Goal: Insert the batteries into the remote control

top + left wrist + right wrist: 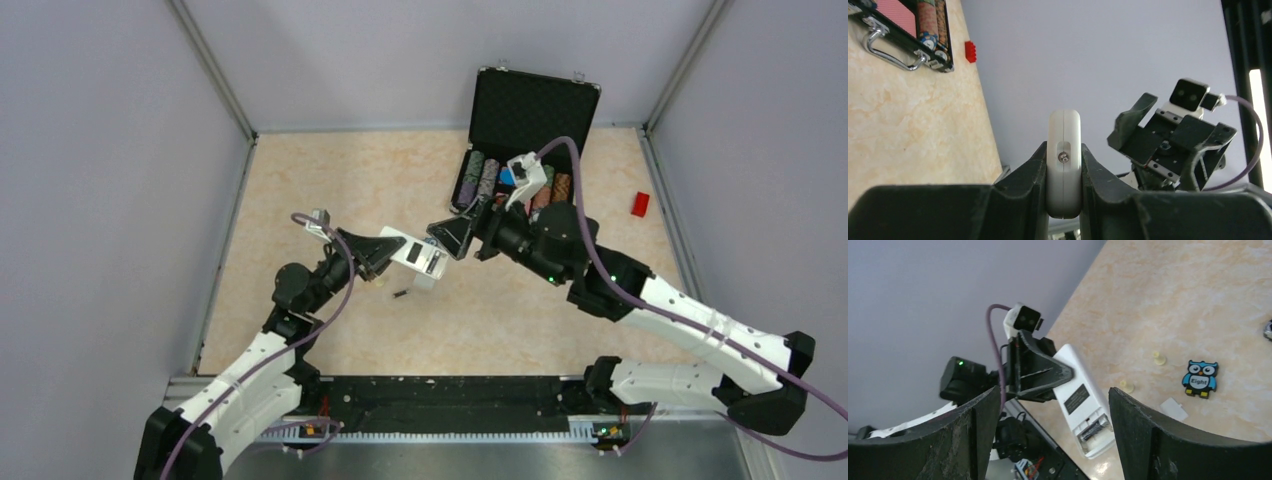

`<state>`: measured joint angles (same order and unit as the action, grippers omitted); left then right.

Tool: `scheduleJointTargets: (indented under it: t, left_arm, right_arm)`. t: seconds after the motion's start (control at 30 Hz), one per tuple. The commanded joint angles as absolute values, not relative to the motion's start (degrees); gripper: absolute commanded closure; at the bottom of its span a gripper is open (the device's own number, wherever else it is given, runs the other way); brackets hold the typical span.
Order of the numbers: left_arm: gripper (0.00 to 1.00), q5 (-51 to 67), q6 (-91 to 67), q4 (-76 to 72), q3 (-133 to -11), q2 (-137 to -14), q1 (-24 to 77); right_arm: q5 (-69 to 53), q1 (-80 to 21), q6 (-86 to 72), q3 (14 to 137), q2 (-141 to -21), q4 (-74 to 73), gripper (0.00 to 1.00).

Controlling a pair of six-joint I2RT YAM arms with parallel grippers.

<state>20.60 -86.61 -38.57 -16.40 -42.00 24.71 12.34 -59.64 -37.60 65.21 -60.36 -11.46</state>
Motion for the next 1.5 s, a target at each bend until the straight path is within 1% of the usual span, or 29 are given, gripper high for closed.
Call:
scheduleJointTargets:
  t: [0.0, 0.1, 0.23, 0.4, 0.47, 0.63, 0.73, 0.8, 0.87, 0.93, 1.03, 1.13, 1.2, 1.3, 1.4, 1.47]
  left_arm:
    - [1.0, 30.5, -79.5, -44.0, -23.1, -43.4, 24.4]
    - [1.0, 32.9, -76.3, -40.2, -26.0, -43.5, 24.4]
    - [1.0, 37.6, -73.0, -37.9, -28.6, -43.8, 24.4]
    - [1.0, 42.6, -69.3, -33.7, -31.6, -44.1, 24.4]
    - [1.0, 43.8, -68.5, -33.0, -32.7, -44.1, 24.4]
    - [1.0, 44.9, -66.8, -30.4, -34.2, -44.6, 24.4]
    - [1.0, 44.7, -66.3, -29.9, -34.3, -44.4, 24.4]
    - [1.0, 43.0, -64.6, -26.7, -34.6, -43.7, 24.4]
    - [1.0, 38.5, -61.0, -18.1, -35.7, -42.7, 24.4]
    - [1.0, 31.5, -57.0, -7.9, -37.3, -41.5, 24.3]
    - [1.0, 16.1, -53.0, 8.6, -39.8, -40.5, 24.3]
    - [1.0, 4.4, -51.2, 20.2, -42.3, -40.1, 24.2]
    - [1.0, -2.6, -50.9, 25.1, -43.4, -39.1, 24.1]
    - [1.0, -12.5, -51.3, 31.6, -44.6, -36.3, 24.2]
    - [1.0, -20.6, -52.1, 37.0, -46.5, -33.3, 24.2]
    - [1.0, -26.4, -53.0, 41.3, -48.2, -31.8, 24.2]
  right_arm:
    - [5.1, -59.1, -41.9, 64.2, -56.5, -13.7, 0.24]
    - [1.8, -59.1, -42.4, 63.7, -55.2, -16.3, 0.27]
    - [1.2, -59.1, -39.3, 62.7, -54.0, -21.4, 0.31]
    - [-1.7, -59.1, -34.8, 63.0, -53.5, -22.9, 0.33]
    - [-3.2, -59.1, -34.3, 63.7, -54.1, -23.3, 0.36]
    - [-7.8, -59.1, -34.1, 64.4, -56.2, -23.6, 0.47]
    - [-7.3, -59.1, -34.3, 64.2, -56.5, -23.5, 0.48]
    - [-5.5, -59.1, -35.6, 64.2, -56.2, -23.5, 0.48]
    - [-2.9, -59.1, -37.2, 64.2, -56.2, -23.5, 0.45]
    - [0.8, -59.0, -39.1, 63.8, -56.2, -23.8, 0.43]
    - [6.3, -59.0, -42.0, 62.8, -57.4, -24.5, 0.43]
    - [10.3, -59.0, -44.2, 62.3, -62.1, -26.0, 0.43]
    - [12.4, -59.0, -44.2, 62.0, -66.0, -26.3, 0.44]
    - [11.3, -59.1, -37.8, 62.2, -73.3, -22.5, 0.47]
    - [2.7, -59.6, -23.5, 63.3, -80.7, -16.4, 0.48]
    - [-2.2, -60.0, -15.6, 66.0, -85.7, -15.9, 0.48]
